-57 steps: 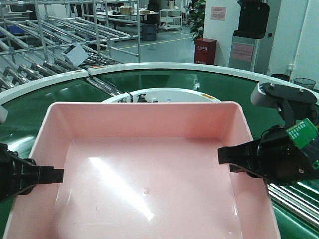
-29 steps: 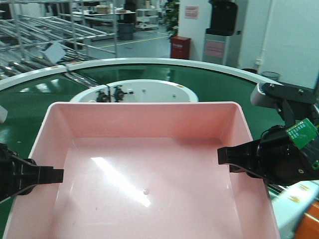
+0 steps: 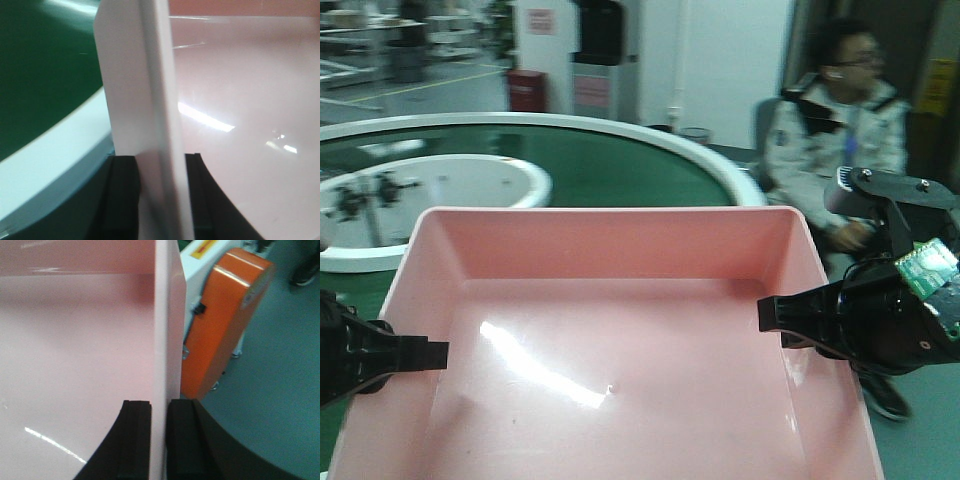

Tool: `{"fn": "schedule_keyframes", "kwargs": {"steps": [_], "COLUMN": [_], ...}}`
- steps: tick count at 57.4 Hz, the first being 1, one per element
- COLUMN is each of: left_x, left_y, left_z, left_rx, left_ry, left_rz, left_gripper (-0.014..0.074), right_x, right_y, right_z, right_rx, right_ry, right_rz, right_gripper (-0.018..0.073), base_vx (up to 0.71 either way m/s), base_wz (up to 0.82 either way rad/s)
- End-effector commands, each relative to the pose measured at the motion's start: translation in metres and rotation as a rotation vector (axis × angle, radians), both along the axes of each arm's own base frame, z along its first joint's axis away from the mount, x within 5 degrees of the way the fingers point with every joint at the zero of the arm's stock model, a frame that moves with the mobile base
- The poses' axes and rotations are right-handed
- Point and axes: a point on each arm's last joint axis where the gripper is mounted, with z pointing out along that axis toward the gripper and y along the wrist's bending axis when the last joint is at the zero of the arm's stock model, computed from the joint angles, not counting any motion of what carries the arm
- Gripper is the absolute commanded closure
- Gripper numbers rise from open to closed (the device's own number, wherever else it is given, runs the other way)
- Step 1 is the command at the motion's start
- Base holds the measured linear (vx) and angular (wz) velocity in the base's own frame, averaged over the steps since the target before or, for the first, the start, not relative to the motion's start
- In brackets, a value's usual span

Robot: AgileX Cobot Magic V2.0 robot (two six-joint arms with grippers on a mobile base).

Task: Grab pink bin and stack on right shelf
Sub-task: 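Hold the pink bin with both grippers while the base drives away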

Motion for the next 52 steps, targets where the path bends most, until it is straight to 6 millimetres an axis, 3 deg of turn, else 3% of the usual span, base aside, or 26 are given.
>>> {"fn": "schedule_keyframes", "kwargs": {"steps": [1,30,52], "left_x": [-0.0057,-0.0057,-0.0057], "left_y": [-0.0021,-0.0021,-0.0021], "left_z": [0.021,0.021,0.021], "left_rx": [-0.067,-0.067,-0.067], "left_ry": [-0.085,-0.085,-0.085], "left_rz": [0.002,0.002,0.002], "left_gripper": [0.0598,0.0598,0.0598], "right_x": [-0.0018,-0.0021,-0.0029], "right_y": [-0.0032,-0.0034,-0.0037], "right_z": [0.0261,0.0255,0.0252], "right_rx": [0.046,0.043,0.041], "right_ry": [-0.159,-0.153,-0.146], "right_rz": [-0.003,-0.003,-0.003], "right_gripper": [0.0568,0.0568,0.0568], "base_vx": [-0.16,-0.08,0.12], "base_wz": [-0.85,-0.87,-0.56]}}
